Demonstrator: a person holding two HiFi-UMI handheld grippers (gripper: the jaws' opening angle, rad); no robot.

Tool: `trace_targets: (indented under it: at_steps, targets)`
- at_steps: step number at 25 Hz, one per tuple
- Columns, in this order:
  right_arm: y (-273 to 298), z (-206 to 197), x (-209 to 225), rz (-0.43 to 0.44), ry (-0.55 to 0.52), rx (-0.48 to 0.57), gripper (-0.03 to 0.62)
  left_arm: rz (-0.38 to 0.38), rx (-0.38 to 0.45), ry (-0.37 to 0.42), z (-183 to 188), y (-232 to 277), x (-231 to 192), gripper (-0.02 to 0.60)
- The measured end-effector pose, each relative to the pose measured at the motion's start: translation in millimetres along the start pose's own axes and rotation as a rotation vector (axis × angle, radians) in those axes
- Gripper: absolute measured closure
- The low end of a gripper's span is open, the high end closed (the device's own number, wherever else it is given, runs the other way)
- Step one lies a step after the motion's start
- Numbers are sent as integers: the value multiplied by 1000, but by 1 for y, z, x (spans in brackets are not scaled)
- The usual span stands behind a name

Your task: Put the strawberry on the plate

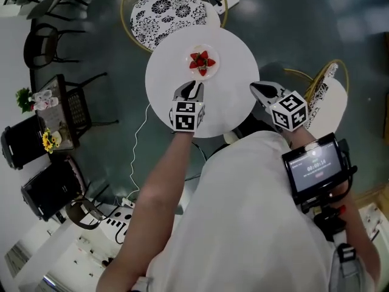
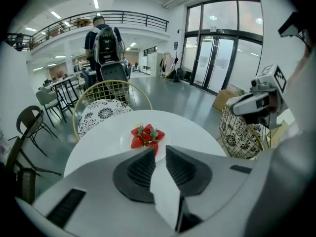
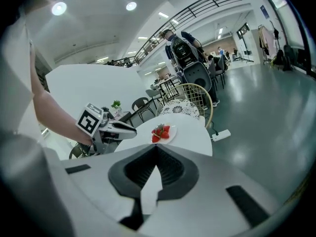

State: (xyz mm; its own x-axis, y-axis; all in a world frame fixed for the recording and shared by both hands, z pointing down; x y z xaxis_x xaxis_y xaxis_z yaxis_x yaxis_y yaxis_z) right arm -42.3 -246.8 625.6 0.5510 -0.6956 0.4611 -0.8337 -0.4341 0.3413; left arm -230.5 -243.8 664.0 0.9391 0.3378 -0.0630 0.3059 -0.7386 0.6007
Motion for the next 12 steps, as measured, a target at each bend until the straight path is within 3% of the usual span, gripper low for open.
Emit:
trace_targets:
  at_steps: [1,3,8,12]
  targets:
    - [0,3,2,2,-10,9,589,8,18,-6,1,-5,2,539]
    - [-1,7,4,3,-22,26,589,19,53,-24,1,-16,7,575]
    - [5,18,3,29,-54,46,589,26,113,-74,2,-39,13,575]
    - [4,30,-30,58,-75,45,589,25,148,-113,3,-80,16,575]
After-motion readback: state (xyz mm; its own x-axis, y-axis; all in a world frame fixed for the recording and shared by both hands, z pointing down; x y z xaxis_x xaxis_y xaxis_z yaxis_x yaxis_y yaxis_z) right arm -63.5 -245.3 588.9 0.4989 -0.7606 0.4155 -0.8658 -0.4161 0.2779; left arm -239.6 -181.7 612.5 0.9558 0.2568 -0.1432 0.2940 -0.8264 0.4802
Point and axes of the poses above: the fingertips, and each gripper's own axes: y forward along the fingers, x to its right, z out of its top, the point moved 1 cm from there along -y, backward along the fingers, and after that the axes turned 13 degrees about x, right-handed, at the moved point
